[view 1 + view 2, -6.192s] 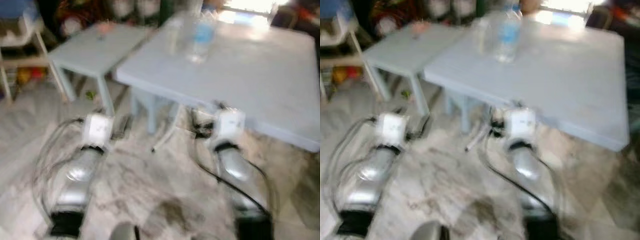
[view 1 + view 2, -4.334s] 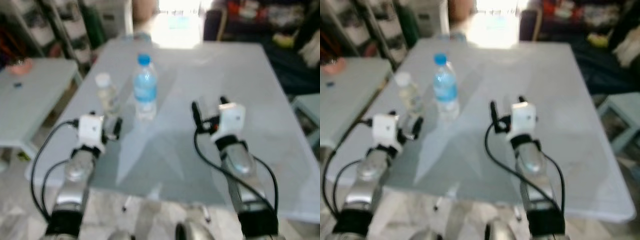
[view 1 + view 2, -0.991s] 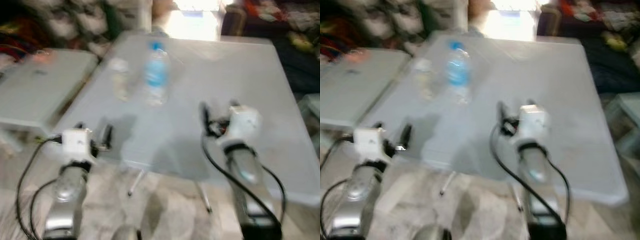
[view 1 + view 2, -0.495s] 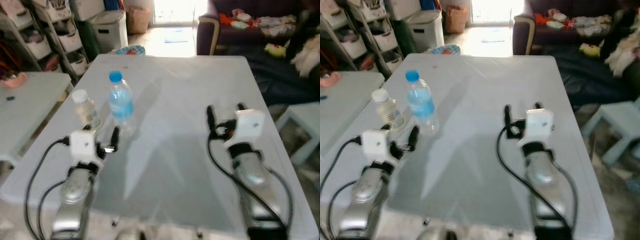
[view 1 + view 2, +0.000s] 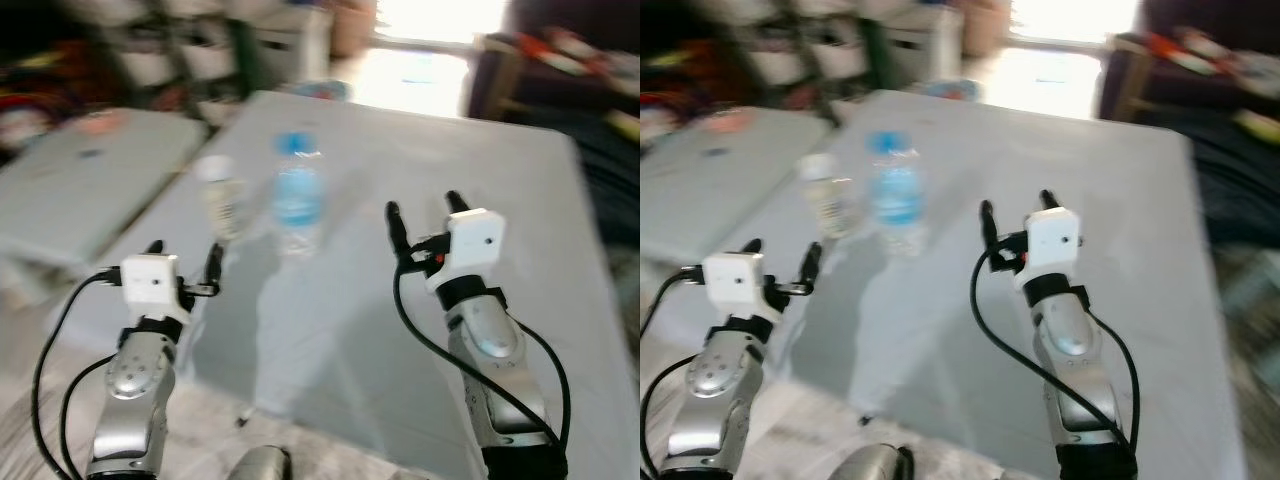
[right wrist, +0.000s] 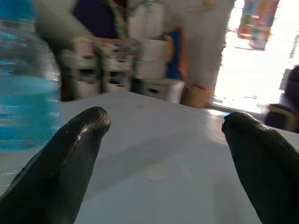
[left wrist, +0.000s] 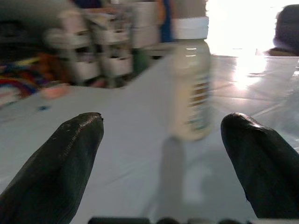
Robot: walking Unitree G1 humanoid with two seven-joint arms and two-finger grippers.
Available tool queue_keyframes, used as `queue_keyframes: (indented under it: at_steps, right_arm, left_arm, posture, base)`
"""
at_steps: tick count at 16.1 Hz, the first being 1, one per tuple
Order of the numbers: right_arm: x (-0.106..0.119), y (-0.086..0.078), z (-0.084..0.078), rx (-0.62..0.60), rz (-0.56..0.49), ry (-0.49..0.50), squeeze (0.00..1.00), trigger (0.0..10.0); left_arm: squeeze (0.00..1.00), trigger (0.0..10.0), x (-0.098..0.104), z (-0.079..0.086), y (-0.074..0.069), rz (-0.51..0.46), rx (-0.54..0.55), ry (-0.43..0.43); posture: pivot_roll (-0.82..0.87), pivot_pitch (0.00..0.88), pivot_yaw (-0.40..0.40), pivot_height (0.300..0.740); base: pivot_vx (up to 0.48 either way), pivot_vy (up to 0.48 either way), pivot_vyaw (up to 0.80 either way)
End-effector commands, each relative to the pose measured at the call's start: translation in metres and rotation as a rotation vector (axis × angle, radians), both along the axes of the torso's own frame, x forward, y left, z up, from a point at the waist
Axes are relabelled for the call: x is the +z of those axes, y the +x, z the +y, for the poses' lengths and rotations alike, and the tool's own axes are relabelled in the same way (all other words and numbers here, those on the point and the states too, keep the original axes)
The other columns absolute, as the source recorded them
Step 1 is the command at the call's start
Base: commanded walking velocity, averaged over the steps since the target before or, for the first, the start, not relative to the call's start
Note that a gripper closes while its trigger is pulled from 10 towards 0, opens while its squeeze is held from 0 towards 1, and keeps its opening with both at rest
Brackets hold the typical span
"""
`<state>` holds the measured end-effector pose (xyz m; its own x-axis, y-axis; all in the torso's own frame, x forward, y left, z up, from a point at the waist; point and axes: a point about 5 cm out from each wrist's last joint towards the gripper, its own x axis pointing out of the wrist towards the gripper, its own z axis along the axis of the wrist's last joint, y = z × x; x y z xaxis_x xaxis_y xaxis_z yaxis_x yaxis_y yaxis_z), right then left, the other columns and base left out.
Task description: Restocking fridge
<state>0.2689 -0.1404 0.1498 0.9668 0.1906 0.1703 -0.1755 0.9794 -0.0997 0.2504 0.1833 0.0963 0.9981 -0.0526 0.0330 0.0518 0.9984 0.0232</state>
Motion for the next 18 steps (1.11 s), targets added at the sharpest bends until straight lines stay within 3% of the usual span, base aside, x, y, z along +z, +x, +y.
queue_keyframes:
  at_steps: [1,6,10,15,18]
  right_arm:
    - [0.002,0.000,-0.002,-0.001,-0.012,0.001,0.00,10.0]
    - [0.007,0.003,0.000,0.034,-0.044,-0.032,0.00,10.0]
    - [0.018,0.015,-0.001,0.084,-0.090,-0.063,0.00,10.0]
    - [0.047,0.038,0.006,0.227,-0.172,-0.100,0.00,10.0]
    - [0.054,0.042,0.011,0.282,-0.185,-0.097,0.00,10.0]
  left_arm:
    - [0.00,10.0,-0.001,-0.001,0.000,0.004,-0.006,-0.004]
    - [0.00,10.0,-0.002,-0.002,0.000,0.011,-0.004,-0.002]
    - [0.00,10.0,-0.004,-0.001,0.000,0.021,0.008,0.010]
    - [0.00,10.0,-0.004,0.001,-0.001,0.026,0.018,0.023]
    - [0.00,10.0,-0.003,0.002,-0.002,0.027,0.019,0.027]
  posture:
    - [-0.01,0.005,0.051,0.740]
    - [-0.01,0.009,0.049,0.740]
    - [0.00,0.011,0.049,0.740]
    - [0.01,0.023,0.055,0.740]
    - [0.01,0.026,0.055,0.740]
  base:
    - [0.000,0.000,0.74]
    - [0.000,0.000,0.66]
    - [0.000,0.000,0.00]
    - [0.000,0.000,0.00]
    - [0.000,0.000,0.00]
